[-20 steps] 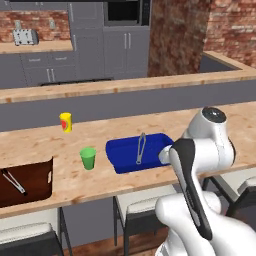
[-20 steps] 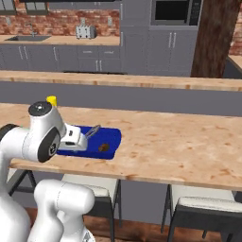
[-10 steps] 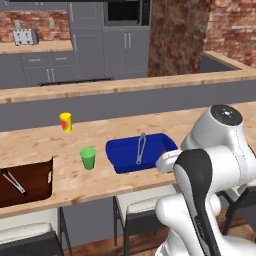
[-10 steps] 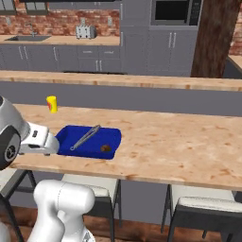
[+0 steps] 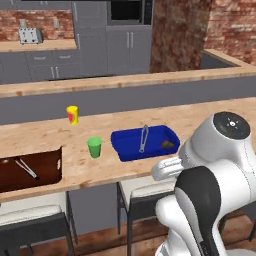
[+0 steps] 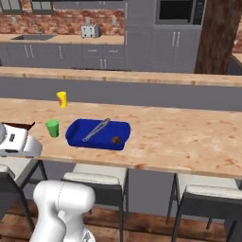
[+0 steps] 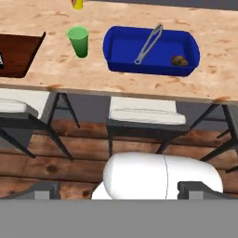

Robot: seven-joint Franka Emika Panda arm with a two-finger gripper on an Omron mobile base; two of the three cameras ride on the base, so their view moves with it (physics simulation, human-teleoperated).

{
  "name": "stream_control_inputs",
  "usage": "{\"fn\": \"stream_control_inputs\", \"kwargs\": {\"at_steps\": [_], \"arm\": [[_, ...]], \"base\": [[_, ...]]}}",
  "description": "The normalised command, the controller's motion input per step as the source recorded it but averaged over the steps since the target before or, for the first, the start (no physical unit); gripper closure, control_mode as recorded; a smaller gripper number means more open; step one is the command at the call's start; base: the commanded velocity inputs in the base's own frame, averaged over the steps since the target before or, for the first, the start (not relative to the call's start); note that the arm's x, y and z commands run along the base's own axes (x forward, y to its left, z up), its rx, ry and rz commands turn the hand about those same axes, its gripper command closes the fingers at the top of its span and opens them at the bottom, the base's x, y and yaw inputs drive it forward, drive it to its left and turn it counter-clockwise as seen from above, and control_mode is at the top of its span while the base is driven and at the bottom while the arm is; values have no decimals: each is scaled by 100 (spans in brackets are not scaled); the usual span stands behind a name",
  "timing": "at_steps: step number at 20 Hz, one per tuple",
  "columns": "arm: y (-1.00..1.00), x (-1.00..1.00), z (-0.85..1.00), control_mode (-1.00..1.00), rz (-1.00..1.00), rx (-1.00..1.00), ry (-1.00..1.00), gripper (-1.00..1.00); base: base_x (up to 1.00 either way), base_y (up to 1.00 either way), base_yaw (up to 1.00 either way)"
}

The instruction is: Gather the corn and avocado from the fridge and place them on a tray on the dining counter. Then gather the steak and chicken drumstick from the fridge and place them on the other tray.

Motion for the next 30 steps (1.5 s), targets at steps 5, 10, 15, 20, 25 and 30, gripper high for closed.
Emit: {"fn": "stream_control_inputs", "kwargs": {"at_steps": [5, 10, 15, 20, 25, 30], "arm": [[0, 0, 0, 100, 0, 0, 0, -100], [0, 0, 0, 100, 0, 0, 0, -100], [0, 0, 0, 100, 0, 0, 0, -100], [0, 0, 0, 100, 0, 0, 0, -100], [0, 0, 0, 100, 0, 0, 0, -100], [0, 0, 0, 100, 0, 0, 0, -100]], "base": [[-47, 99, 4], [-28, 100, 4], [-12, 100, 2], [-3, 100, 2], [0, 100, 3], [0, 100, 5]]}}
